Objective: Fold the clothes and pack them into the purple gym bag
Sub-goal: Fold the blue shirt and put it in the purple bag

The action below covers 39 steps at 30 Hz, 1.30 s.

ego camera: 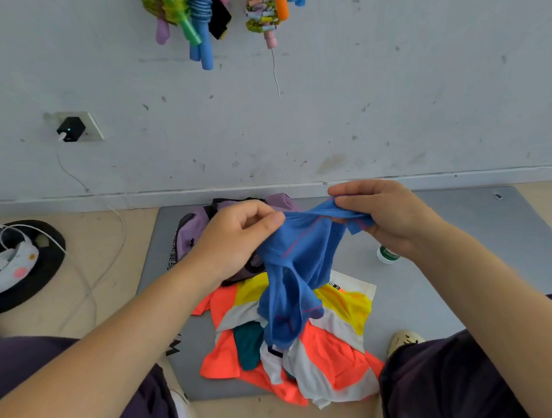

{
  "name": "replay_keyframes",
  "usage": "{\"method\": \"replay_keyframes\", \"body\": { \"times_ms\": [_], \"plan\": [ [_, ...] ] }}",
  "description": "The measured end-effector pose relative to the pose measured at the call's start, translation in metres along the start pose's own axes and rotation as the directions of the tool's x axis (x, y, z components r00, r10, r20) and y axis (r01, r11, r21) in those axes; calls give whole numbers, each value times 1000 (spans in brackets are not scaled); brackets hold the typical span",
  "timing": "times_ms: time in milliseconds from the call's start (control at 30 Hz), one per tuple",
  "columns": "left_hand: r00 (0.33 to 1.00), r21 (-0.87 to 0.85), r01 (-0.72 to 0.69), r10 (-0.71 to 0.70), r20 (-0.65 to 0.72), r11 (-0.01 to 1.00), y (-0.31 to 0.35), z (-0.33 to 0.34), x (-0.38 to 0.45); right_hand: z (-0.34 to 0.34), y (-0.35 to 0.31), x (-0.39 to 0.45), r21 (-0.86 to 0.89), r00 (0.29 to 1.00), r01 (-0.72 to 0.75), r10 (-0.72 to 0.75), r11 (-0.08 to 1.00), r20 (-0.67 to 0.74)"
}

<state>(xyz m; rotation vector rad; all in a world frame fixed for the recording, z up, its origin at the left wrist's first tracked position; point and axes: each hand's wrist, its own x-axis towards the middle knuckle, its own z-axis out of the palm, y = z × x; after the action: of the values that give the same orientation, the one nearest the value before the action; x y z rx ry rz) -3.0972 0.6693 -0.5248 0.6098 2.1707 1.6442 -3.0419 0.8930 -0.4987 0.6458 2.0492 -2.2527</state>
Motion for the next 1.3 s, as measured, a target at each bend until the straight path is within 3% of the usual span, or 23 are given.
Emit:
{"method": "replay_keyframes", "body": {
  "times_ms": [33, 100, 167, 200, 233, 267, 333, 367, 500, 667, 800, 900, 967, 1067, 1167, 1233, 1300],
  "plan": [
    [1000, -34, -5, 5, -19, 999, 2, 0, 0, -3, 0, 0, -43, 999, -23, 25, 999, 44],
    [999, -90, -8, 4, -43, 996, 6, 0, 1, -6, 3, -2, -408, 995, 7, 35, 913, 95],
    [1000, -116, -9, 6, -28, 993, 9, 1, 0, -4, 6, -4, -745, 987, 140, -147, 652, 57],
    [1000, -123, -10, 10, -7, 992, 11, 1, -1, 1, 4, -8, -775, 953, 239, -293, 585, 73],
    [1000, -133, -13, 16, 21, 991, 13, 2, -2, 7, 2, -14, -725, 919, 347, -372, 595, 135],
    [998, -146, -9, 18, 55, 989, 14, 3, -3, 13, 1, -18, -610, 903, 423, -364, 670, 227],
    [993, -161, 1, 19, 120, 987, 18, 5, -5, 26, 3, -26, -396, 883, 385, -208, 834, 422],
    [990, -166, 8, 16, 142, 986, 19, 6, -6, 30, 5, -28, -373, 874, 343, -147, 862, 464],
    [988, -158, 43, -19, 152, 987, 15, 4, -5, 30, 9, -27, -428, 902, 290, -96, 856, 420],
    [932, -207, 203, -124, 340, 957, 6, 1, -6, 19, 1, -26, -157, 896, 256, -174, 954, 409],
    [951, -260, 216, -142, 273, 941, 2, 3, -2, 13, 5, -18, -291, 940, 265, -178, 919, 292],
    [964, -240, 121, -56, 259, 963, 3, 7, -2, 17, 7, -21, -376, 895, 237, -51, 896, 444],
    [967, -219, 81, -23, 253, 972, 3, 8, -3, 22, 11, -24, -516, 840, 273, 60, 812, 539],
    [975, -169, 59, -21, 219, 984, 1, 8, -1, 21, 11, -25, -523, 853, 262, 59, 811, 519],
    [954, -89, 114, -84, 287, 990, -5, -1, 1, 13, 7, -23, -301, 868, 203, -29, 932, 495],
    [884, 3, 211, -192, 426, 978, -14, -8, 1, 4, 5, -17, -191, 920, 189, -106, 963, 377],
    [826, 215, 244, -319, 465, 945, -29, -15, 1, -7, 6, -6, -214, 968, 187, -143, 959, 205]
  ]
}}
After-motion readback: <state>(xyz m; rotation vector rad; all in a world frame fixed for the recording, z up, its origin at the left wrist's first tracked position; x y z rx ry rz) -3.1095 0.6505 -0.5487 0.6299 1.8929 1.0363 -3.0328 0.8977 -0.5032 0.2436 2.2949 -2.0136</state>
